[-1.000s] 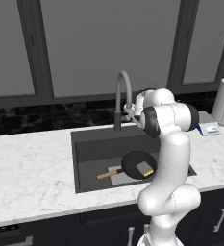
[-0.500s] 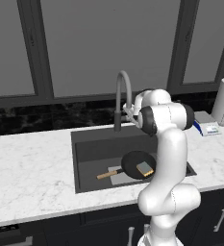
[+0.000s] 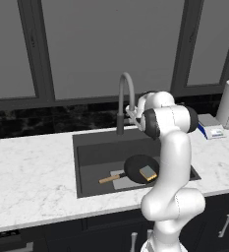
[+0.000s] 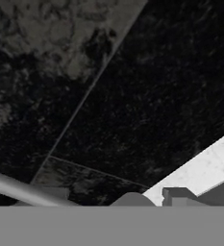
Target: Pick the pan and sponge and place them into the sink. Then turn on the water.
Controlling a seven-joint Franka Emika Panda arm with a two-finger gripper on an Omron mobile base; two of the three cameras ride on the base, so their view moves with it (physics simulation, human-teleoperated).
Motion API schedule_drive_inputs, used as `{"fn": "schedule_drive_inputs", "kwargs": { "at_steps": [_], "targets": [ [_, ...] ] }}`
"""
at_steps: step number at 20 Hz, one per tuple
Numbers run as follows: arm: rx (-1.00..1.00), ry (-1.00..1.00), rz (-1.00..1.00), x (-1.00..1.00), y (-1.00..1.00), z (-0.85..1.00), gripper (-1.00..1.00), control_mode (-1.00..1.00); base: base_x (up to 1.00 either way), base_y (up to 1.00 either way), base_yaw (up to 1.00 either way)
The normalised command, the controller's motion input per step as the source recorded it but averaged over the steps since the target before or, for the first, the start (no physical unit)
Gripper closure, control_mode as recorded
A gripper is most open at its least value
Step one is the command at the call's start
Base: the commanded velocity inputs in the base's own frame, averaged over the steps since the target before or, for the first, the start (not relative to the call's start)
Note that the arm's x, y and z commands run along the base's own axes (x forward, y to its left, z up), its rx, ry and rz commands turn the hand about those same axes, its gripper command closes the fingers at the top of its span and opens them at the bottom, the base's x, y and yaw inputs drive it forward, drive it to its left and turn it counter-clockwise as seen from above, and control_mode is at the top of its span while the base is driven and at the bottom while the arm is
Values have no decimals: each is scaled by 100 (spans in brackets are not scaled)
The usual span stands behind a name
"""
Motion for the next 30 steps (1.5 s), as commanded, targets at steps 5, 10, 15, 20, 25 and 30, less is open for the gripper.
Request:
{"fn": "schedule_drive_inputs", "kwargs": {
  "at_steps": [5, 10, 15, 20, 25, 30],
  "targets": [
    [1, 0, 0, 2, 0, -2, 100, -100, 0, 0, 0],
    [6, 0, 0, 12, 0, -10, 100, -100, 0, 0, 0],
    [9, 0, -2, 6, 0, -4, 100, -100, 0, 0, 0],
    [15, 1, -8, 16, -5, 0, 100, -100, 0, 0, 0],
    [17, 4, -8, 16, -7, -2, 100, -100, 0, 0, 0],
    [17, 7, -7, 12, -10, -2, 100, -100, 0, 0, 0]
  ]
}}
